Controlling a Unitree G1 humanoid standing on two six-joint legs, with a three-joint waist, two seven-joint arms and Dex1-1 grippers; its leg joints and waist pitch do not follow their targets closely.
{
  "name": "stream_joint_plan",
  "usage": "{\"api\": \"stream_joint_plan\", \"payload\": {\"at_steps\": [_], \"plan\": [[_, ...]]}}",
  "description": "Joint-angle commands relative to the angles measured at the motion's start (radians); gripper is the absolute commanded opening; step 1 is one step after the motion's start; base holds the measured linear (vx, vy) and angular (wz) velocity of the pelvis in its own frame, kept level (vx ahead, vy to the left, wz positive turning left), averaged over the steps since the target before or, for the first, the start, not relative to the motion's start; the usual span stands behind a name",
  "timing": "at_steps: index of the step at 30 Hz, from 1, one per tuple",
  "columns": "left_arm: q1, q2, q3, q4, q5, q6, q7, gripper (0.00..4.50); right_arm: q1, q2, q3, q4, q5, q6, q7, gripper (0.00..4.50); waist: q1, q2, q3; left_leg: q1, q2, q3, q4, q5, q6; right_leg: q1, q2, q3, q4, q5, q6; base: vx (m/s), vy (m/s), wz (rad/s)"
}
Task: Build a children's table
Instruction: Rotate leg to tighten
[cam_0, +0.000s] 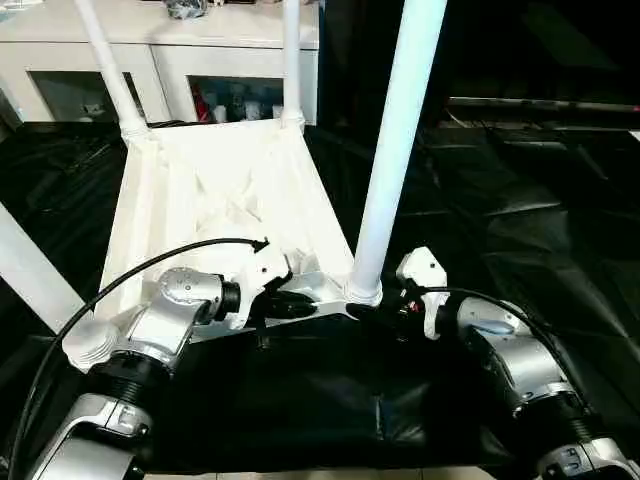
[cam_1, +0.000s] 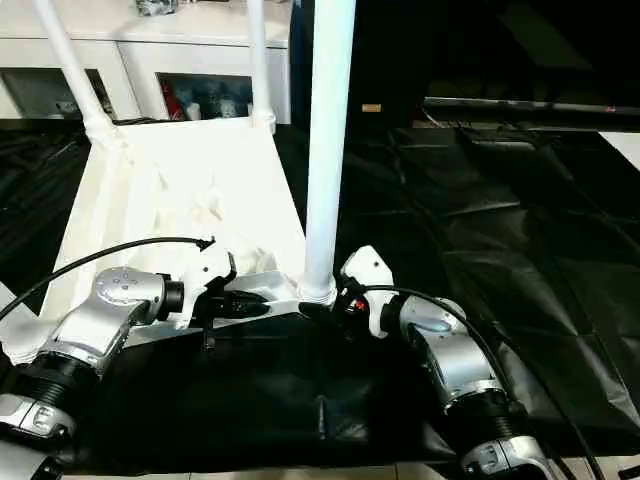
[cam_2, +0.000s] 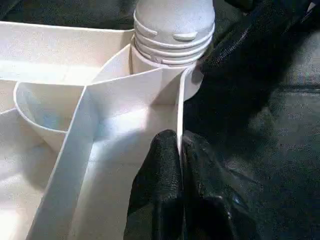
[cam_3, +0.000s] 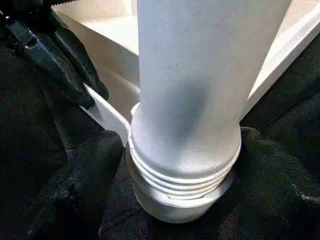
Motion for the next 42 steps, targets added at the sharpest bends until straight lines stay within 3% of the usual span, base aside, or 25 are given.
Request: {"api": "stream_joint_plan", "payload": {"at_steps": [1,13,23,34,35,42], "plan": [[0.009,-0.022,0.024,-0.009,-0.053,-0.002,0.007,0.0,0.005,0.01,0.023,0.016,-0.002,0.012,0.023,3.72,0.005,-0.013,-0.049,-0.009,-0.003,0.014,-0.054,-0.175,0.074,0.055,-0.027,0.025,-0.07,-0.148,-0.224,0.0,0.0,0.0],[0.016,-0.015,0.02,-0.015,-0.054,0.004,-0.003,0.0,0.023,-0.009,0.007,-0.059,0.049,0.019,0.083,3.72,0.012,-0.013,-0.051,-0.009,-0.003,0.015,-0.051,-0.145,0.091,0.057,-0.027,0.025,-0.064,-0.097,-0.24,0.0,0.0,0.0],[0.016,-0.014,0.017,-0.017,-0.051,0.01,-0.015,0.0,0.013,-0.021,0.005,-0.07,0.037,0.013,0.086,3.72,0.013,-0.014,-0.052,-0.009,-0.003,0.015,-0.049,-0.135,0.091,0.058,-0.026,0.025,-0.062,-0.087,-0.241,0.0,0.0,0.0],[0.016,-0.009,0.012,-0.016,-0.041,0.011,-0.017,0.0,0.026,-0.039,0.013,-0.101,0.005,-0.061,0.072,3.72,0.014,-0.014,-0.052,-0.009,-0.004,0.015,-0.049,-0.139,0.091,0.058,-0.026,0.025,-0.063,-0.098,-0.238,0.0,0.0,0.0],[0.016,-0.009,0.01,-0.016,-0.039,0.011,-0.016,0.0,0.026,-0.031,-0.008,-0.107,0.038,-0.038,0.077,4.02,0.014,-0.015,-0.052,-0.009,-0.003,0.015,-0.049,-0.141,0.093,0.058,-0.026,0.025,-0.063,-0.099,-0.238,0.0,0.0,0.0],[0.016,-0.009,0.01,-0.016,-0.037,0.011,-0.016,0.0,0.03,-0.038,-0.01,-0.111,0.039,-0.047,0.08,4.4,0.014,-0.014,-0.052,-0.009,-0.002,0.014,-0.05,-0.144,0.092,0.058,-0.026,0.025,-0.063,-0.099,-0.238,0.0,0.0,0.0]]}}
